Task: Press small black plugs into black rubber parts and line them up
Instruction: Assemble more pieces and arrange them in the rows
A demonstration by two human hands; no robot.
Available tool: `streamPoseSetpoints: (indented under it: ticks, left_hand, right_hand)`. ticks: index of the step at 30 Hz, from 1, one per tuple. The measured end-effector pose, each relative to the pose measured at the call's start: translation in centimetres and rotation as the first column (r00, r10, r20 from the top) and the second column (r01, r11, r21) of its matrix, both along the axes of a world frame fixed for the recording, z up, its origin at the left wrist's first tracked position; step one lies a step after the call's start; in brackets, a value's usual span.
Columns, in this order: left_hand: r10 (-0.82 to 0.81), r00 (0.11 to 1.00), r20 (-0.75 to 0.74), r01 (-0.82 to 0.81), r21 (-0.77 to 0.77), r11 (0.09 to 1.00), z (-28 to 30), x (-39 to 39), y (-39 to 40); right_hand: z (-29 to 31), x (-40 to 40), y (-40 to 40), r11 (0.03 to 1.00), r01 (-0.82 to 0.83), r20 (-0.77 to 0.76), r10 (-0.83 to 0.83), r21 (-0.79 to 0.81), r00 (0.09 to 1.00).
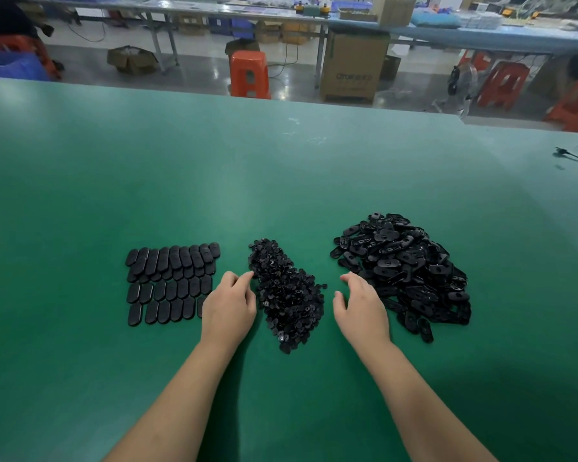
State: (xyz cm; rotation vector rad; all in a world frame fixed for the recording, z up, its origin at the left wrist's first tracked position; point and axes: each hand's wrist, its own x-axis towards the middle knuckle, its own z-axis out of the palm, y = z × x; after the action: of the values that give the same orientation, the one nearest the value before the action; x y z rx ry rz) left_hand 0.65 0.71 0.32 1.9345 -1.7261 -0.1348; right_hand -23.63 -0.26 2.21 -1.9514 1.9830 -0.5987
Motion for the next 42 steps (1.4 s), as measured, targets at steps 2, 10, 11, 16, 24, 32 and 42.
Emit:
streamPoseSetpoints:
  ticks: [2,10,11,16,24,32,42]
  left_hand:
    - [0.006,1.000,0.006,-0.006,0.001,1.000,0.0,0.0,0.0]
    - [-0.009,0.999,0.048,0.010,-0.010,1.000,-0.1,-0.1,0.1]
    - [-0.012,0.999,0.049,0.012,-0.013,1.000,-0.1,-0.1,0.1]
    - [-0.019,0.997,0.078,0.020,-0.019,1.000,-0.1,-0.1,0.2]
    - [-0.057,0.987,0.150,0.066,-0.060,0.996,0.1,-0.2,0.2]
    - [-0.089,0.983,0.161,0.105,-0.090,0.990,-0.2,-0.1,0.0]
    - [-0.084,0.988,0.129,0.096,-0.088,0.992,0.1,-0.2,0.1]
  right_hand:
    - [0.2,-0.5,-0.2,1.000,-0.002,-0.054,0.003,0.010,0.999]
    - [0.4,-1.7,-0.6,0.997,-0.077,-0.046,0.077,0.001,0.996]
    - [0.5,-1.8,-0.8,0.996,-0.088,-0.059,0.087,-0.001,0.994]
    - [1.2,-2.1,-2.3,0.985,-0.128,-0.209,0.150,0.114,0.966]
    - [1.5,-2.5,-2.9,0.994,-0.113,-0.288,0.108,0.001,0.951]
    - [2.5,-2.5,-5.4,0.996,0.013,-0.327,0.016,0.084,0.945]
    - [2.9,-2.4,-7.7,0.984,0.019,-0.298,0.036,0.180,0.954]
